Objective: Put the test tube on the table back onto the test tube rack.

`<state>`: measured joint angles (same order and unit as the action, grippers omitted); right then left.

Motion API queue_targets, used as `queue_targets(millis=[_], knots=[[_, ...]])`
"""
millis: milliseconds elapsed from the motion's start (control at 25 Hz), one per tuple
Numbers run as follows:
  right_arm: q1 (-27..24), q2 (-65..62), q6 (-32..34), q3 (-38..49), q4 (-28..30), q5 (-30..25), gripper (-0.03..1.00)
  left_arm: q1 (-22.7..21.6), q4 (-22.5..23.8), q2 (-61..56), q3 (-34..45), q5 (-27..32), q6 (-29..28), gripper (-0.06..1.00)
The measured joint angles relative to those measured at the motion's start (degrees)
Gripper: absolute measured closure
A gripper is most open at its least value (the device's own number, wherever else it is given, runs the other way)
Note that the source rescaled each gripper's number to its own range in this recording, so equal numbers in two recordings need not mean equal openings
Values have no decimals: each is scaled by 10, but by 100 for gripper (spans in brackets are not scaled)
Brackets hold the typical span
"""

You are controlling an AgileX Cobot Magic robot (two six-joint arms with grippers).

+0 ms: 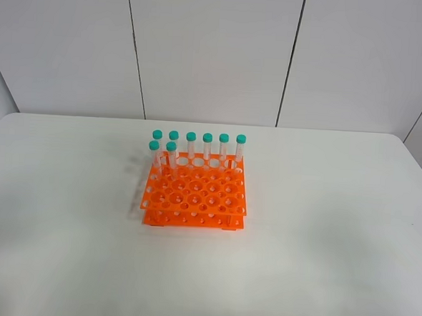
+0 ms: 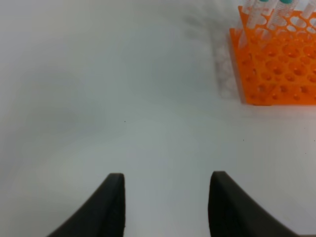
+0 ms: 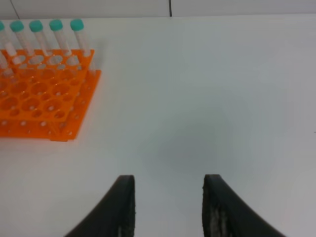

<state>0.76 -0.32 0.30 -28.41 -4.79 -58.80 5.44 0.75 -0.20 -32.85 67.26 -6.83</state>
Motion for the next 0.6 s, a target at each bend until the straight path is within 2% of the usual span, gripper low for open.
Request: queue_targets(millis=[600], knots=[[0, 0, 0, 0, 0, 0, 12, 0, 0, 0, 0, 0, 0, 16]])
